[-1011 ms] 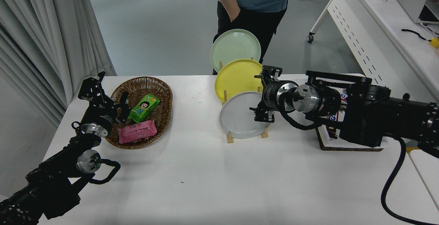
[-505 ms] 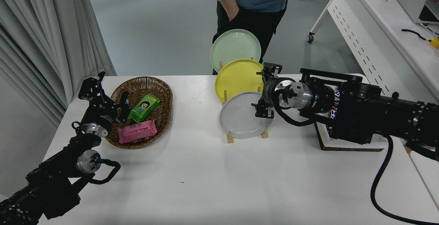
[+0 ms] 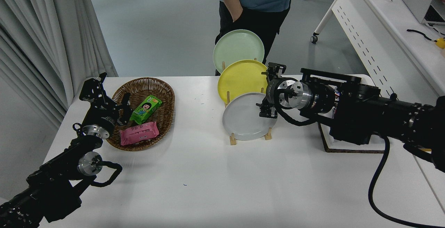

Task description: Place the plate on the table

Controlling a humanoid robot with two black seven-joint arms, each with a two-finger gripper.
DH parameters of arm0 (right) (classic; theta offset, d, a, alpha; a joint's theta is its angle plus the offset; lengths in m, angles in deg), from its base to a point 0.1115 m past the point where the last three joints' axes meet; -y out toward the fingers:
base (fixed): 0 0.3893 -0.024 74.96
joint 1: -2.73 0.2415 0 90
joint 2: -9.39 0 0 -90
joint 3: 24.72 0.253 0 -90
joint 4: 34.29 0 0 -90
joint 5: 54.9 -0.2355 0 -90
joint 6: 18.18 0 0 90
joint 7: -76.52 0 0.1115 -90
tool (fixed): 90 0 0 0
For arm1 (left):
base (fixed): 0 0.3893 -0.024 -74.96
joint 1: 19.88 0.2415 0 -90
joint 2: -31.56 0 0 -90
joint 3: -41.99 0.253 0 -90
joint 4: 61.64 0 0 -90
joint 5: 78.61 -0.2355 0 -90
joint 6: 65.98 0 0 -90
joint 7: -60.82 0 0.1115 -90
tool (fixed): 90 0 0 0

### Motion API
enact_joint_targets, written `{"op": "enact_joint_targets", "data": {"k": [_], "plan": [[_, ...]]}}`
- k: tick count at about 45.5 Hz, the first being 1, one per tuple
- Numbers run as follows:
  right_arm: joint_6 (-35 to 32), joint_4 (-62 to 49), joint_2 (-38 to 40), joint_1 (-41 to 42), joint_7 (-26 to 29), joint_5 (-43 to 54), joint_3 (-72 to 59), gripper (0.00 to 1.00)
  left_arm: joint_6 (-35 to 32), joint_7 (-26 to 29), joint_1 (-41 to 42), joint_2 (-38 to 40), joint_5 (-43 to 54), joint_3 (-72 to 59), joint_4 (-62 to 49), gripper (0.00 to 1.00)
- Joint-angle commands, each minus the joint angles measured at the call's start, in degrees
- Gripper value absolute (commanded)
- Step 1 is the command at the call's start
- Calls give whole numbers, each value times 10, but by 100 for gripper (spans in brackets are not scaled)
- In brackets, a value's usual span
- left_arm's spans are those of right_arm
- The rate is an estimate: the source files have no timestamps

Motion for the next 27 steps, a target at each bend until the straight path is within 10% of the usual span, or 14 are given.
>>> {"op": "enact_joint_targets", "data": {"k": [1, 27], "plan": [[-6, -19, -13, -1, 2, 11, 5, 99, 0, 0, 0, -1, 0, 0, 0, 100], [-48, -74, -42, -13, 2, 53, 4, 87, 0, 0, 0, 0, 0, 0, 0, 100]]}}
